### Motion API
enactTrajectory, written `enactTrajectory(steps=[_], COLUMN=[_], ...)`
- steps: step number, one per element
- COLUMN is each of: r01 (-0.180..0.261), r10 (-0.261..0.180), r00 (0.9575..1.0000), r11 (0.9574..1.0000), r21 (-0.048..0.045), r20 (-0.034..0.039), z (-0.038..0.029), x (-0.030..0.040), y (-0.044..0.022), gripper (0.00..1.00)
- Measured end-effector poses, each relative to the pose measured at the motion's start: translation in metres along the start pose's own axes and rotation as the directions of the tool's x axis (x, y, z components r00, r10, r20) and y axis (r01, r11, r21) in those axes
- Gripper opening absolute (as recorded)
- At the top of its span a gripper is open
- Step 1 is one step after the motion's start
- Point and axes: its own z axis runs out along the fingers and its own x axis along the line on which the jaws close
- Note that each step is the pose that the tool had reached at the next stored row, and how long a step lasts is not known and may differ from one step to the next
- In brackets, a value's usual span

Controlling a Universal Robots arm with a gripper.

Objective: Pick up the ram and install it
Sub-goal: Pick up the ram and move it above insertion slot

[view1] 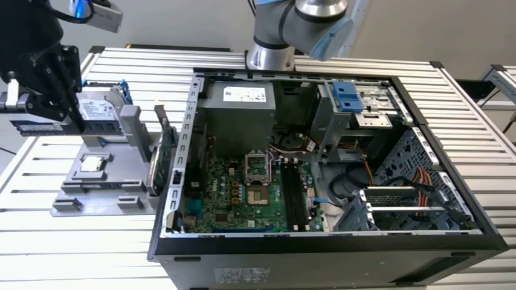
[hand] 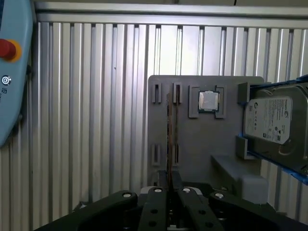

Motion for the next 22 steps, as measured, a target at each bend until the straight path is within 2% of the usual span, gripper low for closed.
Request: enactTrajectory(steps=[22], r01=[0.011], r10=[-0.011], r00=[0.9999], r11=[0.9999], r21=[0.0003], r20=[0.0000], z=[0.0000], x=[-0.0016], y=[-0.0368], gripper=[0.00])
